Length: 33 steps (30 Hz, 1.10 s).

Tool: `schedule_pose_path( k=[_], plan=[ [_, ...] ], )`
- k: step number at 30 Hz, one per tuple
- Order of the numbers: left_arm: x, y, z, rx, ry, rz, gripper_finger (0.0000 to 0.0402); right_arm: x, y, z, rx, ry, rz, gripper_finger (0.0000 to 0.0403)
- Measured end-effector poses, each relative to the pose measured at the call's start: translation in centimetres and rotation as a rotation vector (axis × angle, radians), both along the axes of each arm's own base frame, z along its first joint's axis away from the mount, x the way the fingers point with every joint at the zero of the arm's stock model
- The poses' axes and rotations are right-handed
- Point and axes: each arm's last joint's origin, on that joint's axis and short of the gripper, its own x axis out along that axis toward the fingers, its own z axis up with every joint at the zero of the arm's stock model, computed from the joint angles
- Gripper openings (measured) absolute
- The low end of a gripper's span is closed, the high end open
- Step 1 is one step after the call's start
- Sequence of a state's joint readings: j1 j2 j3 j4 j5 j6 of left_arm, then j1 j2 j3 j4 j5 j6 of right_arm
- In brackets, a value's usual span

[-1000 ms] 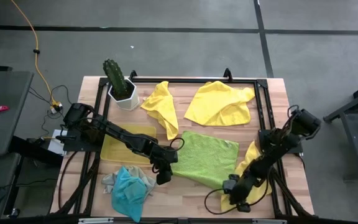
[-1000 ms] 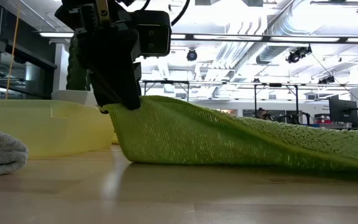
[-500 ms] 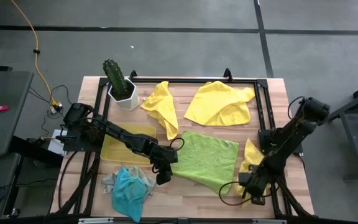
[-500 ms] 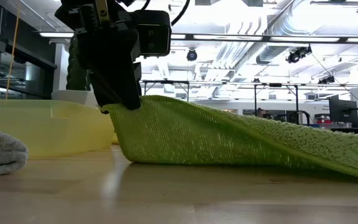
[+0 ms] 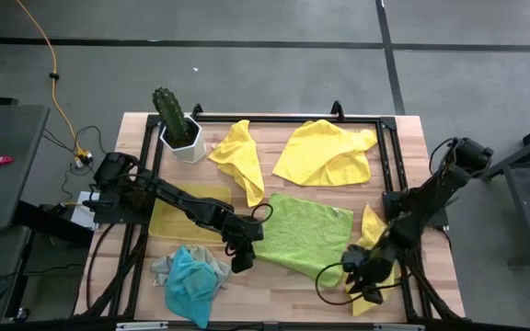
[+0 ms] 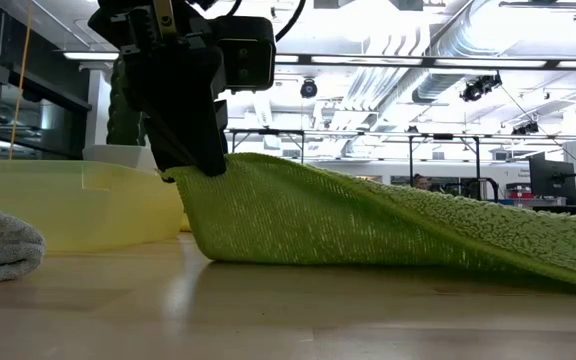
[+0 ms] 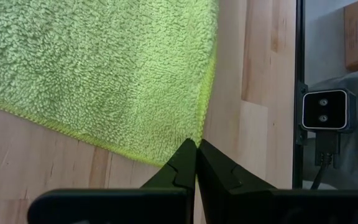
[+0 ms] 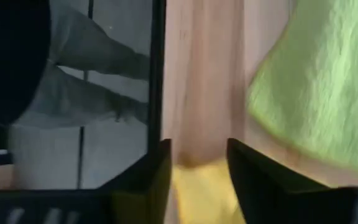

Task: Fold microfiber towels
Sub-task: Fold the green microfiber towel

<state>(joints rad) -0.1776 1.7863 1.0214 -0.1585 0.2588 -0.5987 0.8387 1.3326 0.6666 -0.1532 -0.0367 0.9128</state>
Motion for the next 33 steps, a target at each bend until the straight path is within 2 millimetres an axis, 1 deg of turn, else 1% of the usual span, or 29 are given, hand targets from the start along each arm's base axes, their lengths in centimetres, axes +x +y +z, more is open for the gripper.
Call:
schedule_pose_path(
  k=[3, 7, 11, 15, 19, 22, 25, 30, 33],
  plan=[
    [0.0, 0.0, 0.0, 0.000, 0.000, 0.000, 0.0000, 1.4, 0.0, -1.0, -0.031, -0.045, 0.044, 0.0190],
    [0.0, 0.0, 0.0, 0.000, 0.001, 0.001, 0.0000, 2.8, 0.3, -2.6, -0.062, -0.086, 0.090, 0.0199],
    [0.0, 0.0, 0.0, -0.001, 0.001, 0.001, 0.0000, 3.5, 0.7, -3.9, -0.097, -0.078, 0.114, 0.0188],
    [0.0, 0.0, 0.0, -0.002, 0.002, 0.003, 0.0000, 4.6, 1.7, -4.5, -0.152, -0.084, 0.164, 0.0170],
    [0.0, 0.0, 0.0, -0.002, 0.002, 0.003, 0.0000, 5.5, 2.4, -5.5, -0.273, -0.007, 0.139, 0.0153],
    [0.0, 0.0, 0.0, -0.007, 0.003, 0.010, 0.0000, 6.1, 2.8, -5.5, -0.323, 0.017, 0.118, 0.0143],
    [0.0, 0.0, 0.0, -0.009, 0.004, 0.012, 0.0000, 6.3, 3.0, -5.3, -0.351, 0.038, 0.117, 0.0137],
    [0.0, 0.0, 0.0, -0.009, 0.003, 0.012, 0.0000, 6.0, 2.7, -5.2, -0.385, 0.107, 0.094, 0.0128],
    [0.0, 0.0, 0.0, -0.010, 0.003, 0.013, 0.0000, 5.7, 2.7, -5.3, -0.404, 0.129, 0.095, 0.0109]
  ],
)
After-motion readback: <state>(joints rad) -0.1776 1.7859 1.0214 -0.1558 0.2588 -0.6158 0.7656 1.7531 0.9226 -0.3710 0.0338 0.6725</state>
